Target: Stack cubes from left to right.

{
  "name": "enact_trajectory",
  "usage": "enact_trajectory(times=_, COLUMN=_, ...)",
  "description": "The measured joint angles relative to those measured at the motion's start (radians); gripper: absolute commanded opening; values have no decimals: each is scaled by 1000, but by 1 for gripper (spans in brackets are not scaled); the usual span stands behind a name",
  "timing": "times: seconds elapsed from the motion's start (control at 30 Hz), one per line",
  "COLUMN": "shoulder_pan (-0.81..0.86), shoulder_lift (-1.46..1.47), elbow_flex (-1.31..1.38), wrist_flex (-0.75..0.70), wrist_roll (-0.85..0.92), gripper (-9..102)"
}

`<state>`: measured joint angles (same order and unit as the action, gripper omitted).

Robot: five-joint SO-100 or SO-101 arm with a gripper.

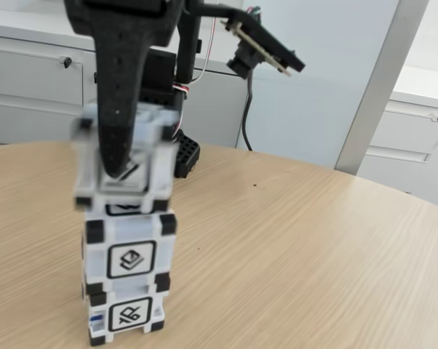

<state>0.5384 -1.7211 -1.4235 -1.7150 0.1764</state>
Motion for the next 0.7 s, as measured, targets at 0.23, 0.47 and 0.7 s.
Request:
enact_trajectory(times=0.23, shoulder_pan=-2, shoulder_lift=0, elbow_flex=0, wrist_flex=0, wrist_roll=0, gripper=31)
enact_trajectory(times=0.47, shoulder_pan=-2, shoulder_lift=-86, elbow_flex=0, wrist_flex=0, wrist_roll=-12, gripper=33)
enact_trajectory(times=0.7, shoulder_pan=-11, shoulder_lift=-420, elbow_flex=0, wrist_flex=0, wrist_roll=-18, gripper=31)
